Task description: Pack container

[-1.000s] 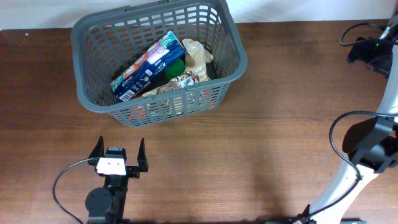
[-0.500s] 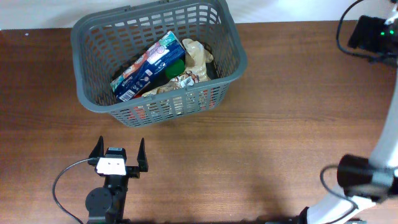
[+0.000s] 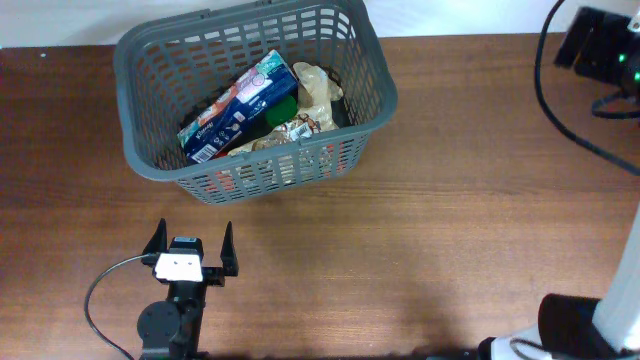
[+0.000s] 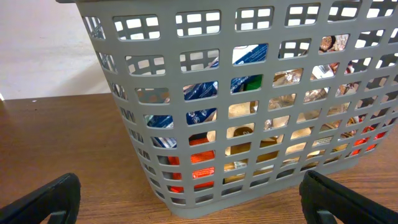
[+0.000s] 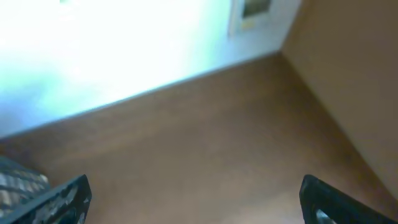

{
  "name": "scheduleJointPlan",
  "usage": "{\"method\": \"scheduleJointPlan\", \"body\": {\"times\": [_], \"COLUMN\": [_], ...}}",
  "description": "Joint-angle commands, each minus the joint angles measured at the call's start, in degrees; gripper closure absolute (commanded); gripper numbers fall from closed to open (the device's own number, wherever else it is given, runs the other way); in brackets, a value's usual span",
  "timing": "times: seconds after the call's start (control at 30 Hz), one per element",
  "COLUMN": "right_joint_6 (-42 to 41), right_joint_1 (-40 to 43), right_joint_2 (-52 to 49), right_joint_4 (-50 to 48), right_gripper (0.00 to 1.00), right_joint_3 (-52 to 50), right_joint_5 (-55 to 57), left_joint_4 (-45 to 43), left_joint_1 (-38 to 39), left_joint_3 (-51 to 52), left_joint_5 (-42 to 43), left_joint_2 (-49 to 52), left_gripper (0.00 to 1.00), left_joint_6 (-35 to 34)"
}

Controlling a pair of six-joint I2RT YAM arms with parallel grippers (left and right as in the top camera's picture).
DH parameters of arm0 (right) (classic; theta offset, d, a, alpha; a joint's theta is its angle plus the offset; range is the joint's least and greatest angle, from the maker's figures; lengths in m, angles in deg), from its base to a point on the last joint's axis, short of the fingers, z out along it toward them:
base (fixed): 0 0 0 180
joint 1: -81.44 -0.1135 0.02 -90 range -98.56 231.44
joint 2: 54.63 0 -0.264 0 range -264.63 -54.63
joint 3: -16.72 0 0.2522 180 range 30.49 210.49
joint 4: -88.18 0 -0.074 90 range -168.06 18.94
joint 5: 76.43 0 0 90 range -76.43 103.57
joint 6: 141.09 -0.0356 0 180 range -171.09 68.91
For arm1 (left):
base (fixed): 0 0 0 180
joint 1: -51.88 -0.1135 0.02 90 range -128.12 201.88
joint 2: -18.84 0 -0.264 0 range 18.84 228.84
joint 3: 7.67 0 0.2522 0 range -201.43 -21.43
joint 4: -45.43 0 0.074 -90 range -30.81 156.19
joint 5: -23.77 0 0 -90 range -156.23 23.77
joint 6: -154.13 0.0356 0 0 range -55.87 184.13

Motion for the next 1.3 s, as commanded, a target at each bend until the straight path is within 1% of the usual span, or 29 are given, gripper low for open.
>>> {"method": "scheduleJointPlan", "body": {"times": [0.0,0.27,0.47,0.6,0.93,1.27], "right_joint_6": [-0.2,-0.3,-0.5,-0.5,-0.5,-0.5], "right_joint_1": [-2.6,-5.9,-7.1,-7.1,-7.1,-7.1], "right_joint_2": [4.1,15.7,23.9,29.2,43.9,59.1], "right_joint_4": [-4.0,-20.2,-30.1,-34.6,-41.6,-57.4], "right_gripper": [0.01,0.01,0.01,0.01,0.01,0.01], "right_joint_3": [-5.2,-26.5,-39.2,-46.7,-66.0,-88.7], "right_joint_5": [1.1,0.6,-1.4,-3.7,-8.4,-9.7], "left_joint_4": [0.1,0.1,0.0,0.0,0.1,0.1], "left_joint_1": [-0.4,-0.4,-0.4,-0.4,-0.4,-0.4], "left_joint_3": [0.5,0.5,0.5,0.5,0.5,0.5], "left_joint_5": [-0.6,-0.6,-0.6,-0.6,-0.6,-0.6], "left_joint_2": [-0.5,-0.5,-0.5,-0.5,-0.5,-0.5], "left_gripper": [0.01,0.01,0.01,0.01,0.01,0.01], "left_joint_6": [0.9,0.9,0.9,0.9,0.9,0.9]}}
